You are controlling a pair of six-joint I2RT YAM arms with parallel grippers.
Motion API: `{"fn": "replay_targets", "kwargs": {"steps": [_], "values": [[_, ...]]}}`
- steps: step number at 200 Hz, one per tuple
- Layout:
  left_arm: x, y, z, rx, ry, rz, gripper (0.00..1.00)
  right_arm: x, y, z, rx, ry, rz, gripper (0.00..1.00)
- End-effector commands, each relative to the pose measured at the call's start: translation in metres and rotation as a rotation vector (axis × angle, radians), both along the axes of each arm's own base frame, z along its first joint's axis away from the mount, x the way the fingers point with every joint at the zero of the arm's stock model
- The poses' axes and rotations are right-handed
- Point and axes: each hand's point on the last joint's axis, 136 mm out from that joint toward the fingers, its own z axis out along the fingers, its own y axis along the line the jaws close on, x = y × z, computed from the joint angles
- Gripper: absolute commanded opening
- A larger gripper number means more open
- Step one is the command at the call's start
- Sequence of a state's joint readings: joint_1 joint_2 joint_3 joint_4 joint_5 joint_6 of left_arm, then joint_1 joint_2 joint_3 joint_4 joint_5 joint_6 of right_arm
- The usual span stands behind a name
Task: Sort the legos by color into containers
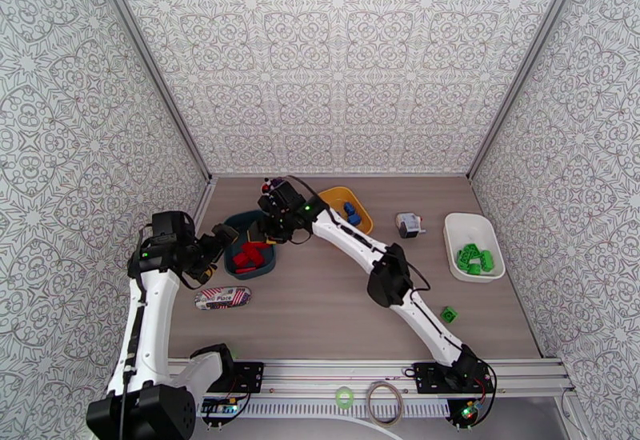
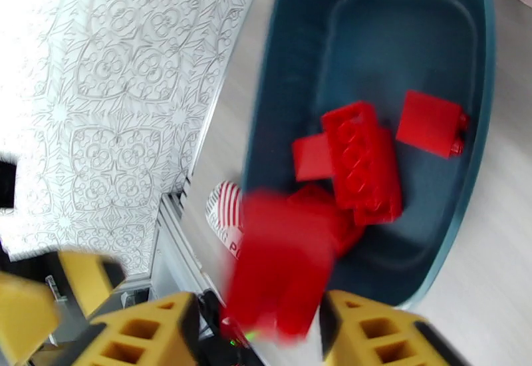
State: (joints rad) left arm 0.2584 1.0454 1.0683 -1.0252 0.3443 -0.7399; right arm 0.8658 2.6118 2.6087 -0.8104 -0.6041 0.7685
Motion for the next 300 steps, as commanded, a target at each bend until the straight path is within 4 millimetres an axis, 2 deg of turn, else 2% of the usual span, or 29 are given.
{"fn": "replay_targets", "kwargs": {"steps": [1,31,57,63,67,75,92,107,109,110,117,139,163,186,198,203,221,223,224,226,238,248,253,264,282,300], "values": [[-0.004,-0.001,0.012,-0.007,-0.019,-0.002,0.99,0.002,0.006,0.014,0.075,0.032,0.007,0.63],[-0.001,0.0,0.013,-0.001,-0.03,-0.008,0.99,0.001,0.001,0.024,0.083,-0.005,0.016,0.66],[0.004,0.0,0.019,0.022,-0.068,-0.036,0.99,0.0,-0.011,0.043,0.073,-0.06,0.025,0.66],[0.006,-0.001,0.022,0.029,-0.081,-0.048,0.99,0.0,-0.015,0.051,0.069,-0.083,0.025,0.66],[0.008,-0.002,0.024,0.037,-0.092,-0.057,0.99,0.0,-0.02,0.047,0.048,-0.086,0.023,0.66],[0.011,-0.005,0.03,0.056,-0.116,-0.077,0.99,-0.001,-0.029,0.053,0.023,-0.115,0.021,0.67],[0.02,-0.011,0.046,0.116,-0.176,-0.119,0.99,0.002,-0.053,0.067,-0.042,-0.196,0.007,0.7],[0.027,-0.018,0.061,0.166,-0.237,-0.157,0.99,0.005,-0.082,0.084,-0.121,-0.297,-0.019,0.74],[0.028,-0.019,0.064,0.173,-0.246,-0.161,0.99,0.006,-0.087,0.079,-0.143,-0.3,-0.021,0.75],[0.029,-0.019,0.064,0.176,-0.25,-0.164,0.99,0.006,-0.089,0.086,-0.139,-0.316,-0.024,0.75],[0.031,-0.024,0.072,0.195,-0.28,-0.184,0.99,0.007,-0.105,0.093,-0.182,-0.359,-0.041,0.77],[0.037,-0.024,0.095,0.349,-0.351,-0.194,0.99,0.01,-0.157,0.105,-0.328,-0.485,-0.087,0.82],[0.039,-0.017,0.127,0.567,-0.452,-0.165,0.99,0.015,-0.224,0.136,-0.488,-0.636,-0.194,0.84],[0.04,-0.015,0.163,0.714,-0.641,-0.135,0.99,0.02,-0.29,0.172,-0.588,-0.792,-0.385,0.84],[0.039,-0.012,0.177,0.777,-0.743,-0.114,0.99,0.017,-0.318,0.191,-0.591,-0.862,-0.476,0.98],[0.039,-0.013,0.18,0.8,-0.796,-0.109,0.99,0.016,-0.327,0.197,-0.595,-0.899,-0.508,0.99],[0.028,-0.018,0.192,0.863,-1.02,-0.091,0.99,0.015,-0.363,0.198,-0.614,-1.052,-0.681,0.99],[0.026,-0.019,0.192,0.866,-1.037,-0.093,0.99,0.014,-0.366,0.206,-0.6,-1.079,-0.706,0.99],[0.025,-0.02,0.192,0.867,-1.044,-0.094,0.99,0.014,-0.367,0.199,-0.603,-1.083,-0.702,0.99],[0.023,-0.02,0.192,0.869,-1.061,-0.093,0.99,0.012,-0.369,0.208,-0.581,-1.108,-0.719,0.99],[0.015,-0.017,0.192,0.922,-1.112,-0.077,0.99,-0.004,-0.378,0.21,-0.527,-1.186,-0.714,0.99],[0.018,-0.004,0.179,0.933,-1.034,-0.036,0.99,-0.011,-0.395,0.214,-0.487,-1.23,-0.784,0.99],[0.021,0.001,0.171,0.932,-0.984,-0.026,0.99,-0.011,-0.407,0.21,-0.481,-1.217,-0.827,0.99],[0.028,0.006,0.149,0.948,-0.891,-0.049,0.99,-0.007,-0.428,0.195,-0.484,-1.141,-0.87,0.99],[0.039,0.016,0.104,1.006,-0.757,-0.059,0.99,0.001,-0.469,0.154,-0.638,-1.012,-0.924,0.99],[0.043,0.03,0.058,1.069,-0.627,-0.048,0.99,0.008,-0.496,0.115,-0.747,-0.958,-0.941,0.99]]}}
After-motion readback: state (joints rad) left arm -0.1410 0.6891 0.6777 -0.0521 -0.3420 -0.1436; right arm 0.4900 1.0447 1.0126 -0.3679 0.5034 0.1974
